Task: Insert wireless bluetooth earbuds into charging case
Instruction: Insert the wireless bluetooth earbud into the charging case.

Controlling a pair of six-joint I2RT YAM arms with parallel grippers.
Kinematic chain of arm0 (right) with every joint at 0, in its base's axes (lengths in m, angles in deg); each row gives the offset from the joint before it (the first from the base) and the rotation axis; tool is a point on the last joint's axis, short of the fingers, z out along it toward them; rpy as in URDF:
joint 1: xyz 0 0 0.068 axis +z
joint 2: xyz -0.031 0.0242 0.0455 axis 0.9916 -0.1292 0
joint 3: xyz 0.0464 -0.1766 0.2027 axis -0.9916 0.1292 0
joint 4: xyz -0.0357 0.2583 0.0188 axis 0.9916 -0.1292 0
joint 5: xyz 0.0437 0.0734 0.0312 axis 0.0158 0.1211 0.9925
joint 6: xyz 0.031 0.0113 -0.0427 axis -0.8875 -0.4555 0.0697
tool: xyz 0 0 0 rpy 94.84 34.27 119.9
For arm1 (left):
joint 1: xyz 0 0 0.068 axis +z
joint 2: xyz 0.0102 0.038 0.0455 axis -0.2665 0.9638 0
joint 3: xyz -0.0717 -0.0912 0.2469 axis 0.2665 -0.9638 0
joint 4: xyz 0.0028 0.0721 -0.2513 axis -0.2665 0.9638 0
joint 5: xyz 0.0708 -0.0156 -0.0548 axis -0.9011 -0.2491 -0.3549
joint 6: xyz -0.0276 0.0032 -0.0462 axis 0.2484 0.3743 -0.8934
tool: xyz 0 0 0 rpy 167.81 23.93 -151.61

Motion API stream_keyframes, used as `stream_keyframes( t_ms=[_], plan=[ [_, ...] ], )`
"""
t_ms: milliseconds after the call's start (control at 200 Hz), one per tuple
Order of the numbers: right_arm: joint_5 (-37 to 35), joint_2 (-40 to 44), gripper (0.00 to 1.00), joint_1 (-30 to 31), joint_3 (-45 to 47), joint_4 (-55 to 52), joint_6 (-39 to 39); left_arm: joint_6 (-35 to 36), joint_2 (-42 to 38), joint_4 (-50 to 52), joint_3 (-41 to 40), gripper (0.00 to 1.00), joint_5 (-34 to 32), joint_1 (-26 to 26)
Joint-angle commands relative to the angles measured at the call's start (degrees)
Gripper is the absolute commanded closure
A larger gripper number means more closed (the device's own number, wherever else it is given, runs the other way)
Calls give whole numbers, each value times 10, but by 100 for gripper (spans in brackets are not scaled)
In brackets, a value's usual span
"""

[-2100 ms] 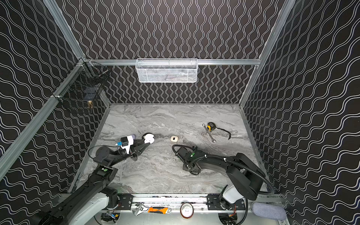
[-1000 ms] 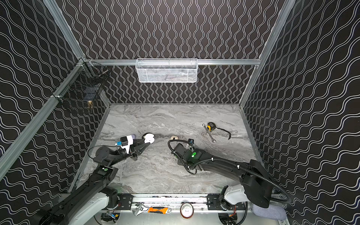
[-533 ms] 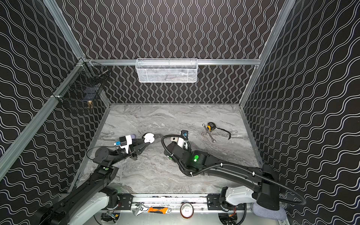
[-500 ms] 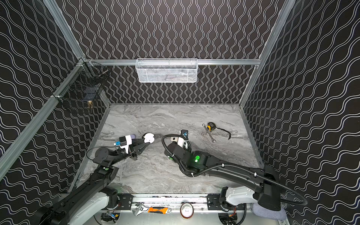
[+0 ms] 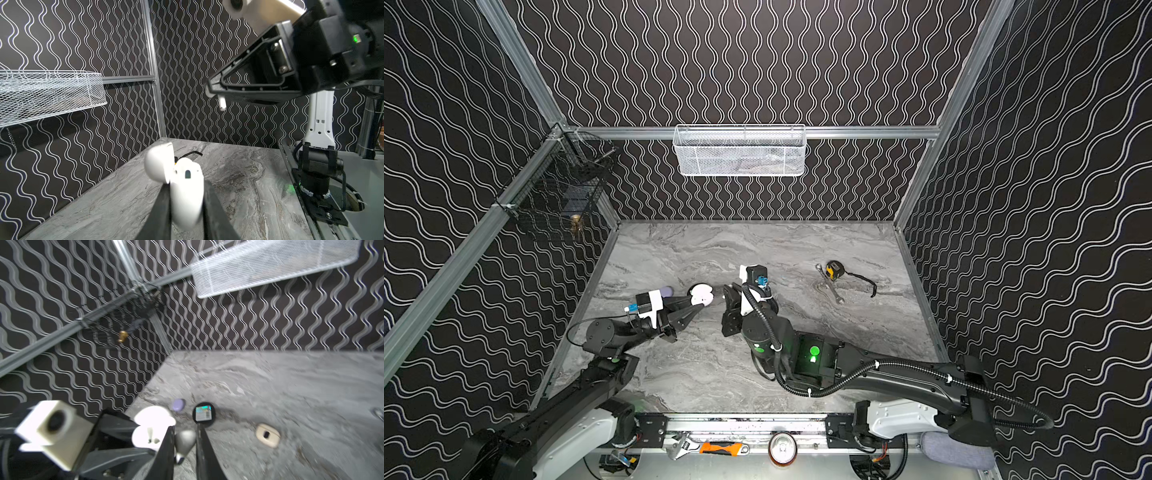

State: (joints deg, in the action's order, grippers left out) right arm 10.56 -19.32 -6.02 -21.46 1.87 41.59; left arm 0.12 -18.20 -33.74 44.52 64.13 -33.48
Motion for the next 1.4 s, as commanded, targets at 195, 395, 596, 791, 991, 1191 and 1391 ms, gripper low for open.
stream_keyframes(
  t_ms=[195, 395, 596, 791, 991, 1191, 1391],
  plan=[
    [11, -33, 86, 17, -16, 95, 100, -10, -16, -16, 1, 100, 9, -1],
    [19, -56, 85, 16, -21, 109, 108, -16, -15, -25, 1, 100, 12, -1],
    [17, -79, 85, 14, -29, 109, 106, -18, -20, -26, 3, 100, 10, -1],
    [24, -80, 85, 4, -28, 98, 94, -10, -36, 3, 9, 100, 8, -1],
    [32, -85, 85, 1, -25, 95, 85, -9, -42, 8, 9, 100, 8, -1],
    [44, -98, 86, 0, -32, 90, 77, -15, -34, -9, 8, 100, 8, -1],
    [34, -101, 86, 0, -28, 82, 71, -9, -45, 8, 7, 100, 7, -1]
  ],
)
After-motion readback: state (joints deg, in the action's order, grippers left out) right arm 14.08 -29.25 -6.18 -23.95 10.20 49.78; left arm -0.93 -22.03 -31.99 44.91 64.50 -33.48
